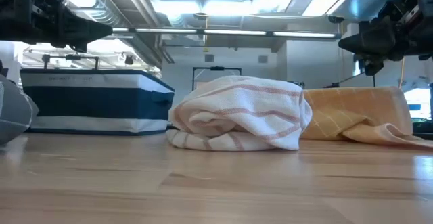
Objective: Fold towel
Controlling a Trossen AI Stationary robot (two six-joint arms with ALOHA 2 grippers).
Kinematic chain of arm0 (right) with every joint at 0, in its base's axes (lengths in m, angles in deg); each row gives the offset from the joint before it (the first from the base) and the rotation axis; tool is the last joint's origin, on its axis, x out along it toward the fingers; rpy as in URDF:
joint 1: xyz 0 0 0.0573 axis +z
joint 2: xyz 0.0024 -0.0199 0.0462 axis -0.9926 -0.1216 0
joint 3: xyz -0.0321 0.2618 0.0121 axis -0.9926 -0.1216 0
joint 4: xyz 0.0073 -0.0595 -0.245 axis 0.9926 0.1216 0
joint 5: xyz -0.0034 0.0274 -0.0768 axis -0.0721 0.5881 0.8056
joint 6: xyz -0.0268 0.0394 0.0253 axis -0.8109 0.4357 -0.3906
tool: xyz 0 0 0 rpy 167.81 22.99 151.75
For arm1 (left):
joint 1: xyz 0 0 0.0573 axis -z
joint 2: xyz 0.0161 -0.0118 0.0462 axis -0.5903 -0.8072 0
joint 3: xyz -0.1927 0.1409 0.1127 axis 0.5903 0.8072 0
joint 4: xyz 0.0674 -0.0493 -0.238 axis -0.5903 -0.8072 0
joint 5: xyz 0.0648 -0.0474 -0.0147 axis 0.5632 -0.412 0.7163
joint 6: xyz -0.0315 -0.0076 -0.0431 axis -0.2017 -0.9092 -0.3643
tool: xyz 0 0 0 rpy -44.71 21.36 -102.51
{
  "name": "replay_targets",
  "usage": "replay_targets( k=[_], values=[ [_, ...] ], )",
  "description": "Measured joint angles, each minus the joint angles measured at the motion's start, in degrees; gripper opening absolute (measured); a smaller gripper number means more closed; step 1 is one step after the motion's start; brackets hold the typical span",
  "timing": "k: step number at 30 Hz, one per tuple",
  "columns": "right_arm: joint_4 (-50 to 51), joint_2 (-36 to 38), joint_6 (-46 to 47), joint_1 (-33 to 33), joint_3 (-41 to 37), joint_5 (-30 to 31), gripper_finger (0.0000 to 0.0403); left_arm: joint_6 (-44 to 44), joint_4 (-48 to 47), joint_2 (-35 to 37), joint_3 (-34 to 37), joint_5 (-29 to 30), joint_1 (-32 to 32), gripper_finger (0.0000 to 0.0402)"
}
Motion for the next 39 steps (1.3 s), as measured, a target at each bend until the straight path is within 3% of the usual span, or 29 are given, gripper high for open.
replay_targets(
  k=[21,31,39],
  values=[
    [0.0,0.0,0.0,0.0,0.0,0.0,0.0008,2.9,0.2,0.0,0.0,1.4,-0.3,0.0005],
    [0.0,0.0,0.0,0.0,0.0,0.0,0.0008,-18.0,6.5,0.0,0.0,1.2,-0.3,0.0005],
    [0.0,0.0,0.0,0.0,0.0,0.0,0.0008,-16.8,16.6,-0.6,0.0,-1.2,-0.1,0.0005]
  ],
)
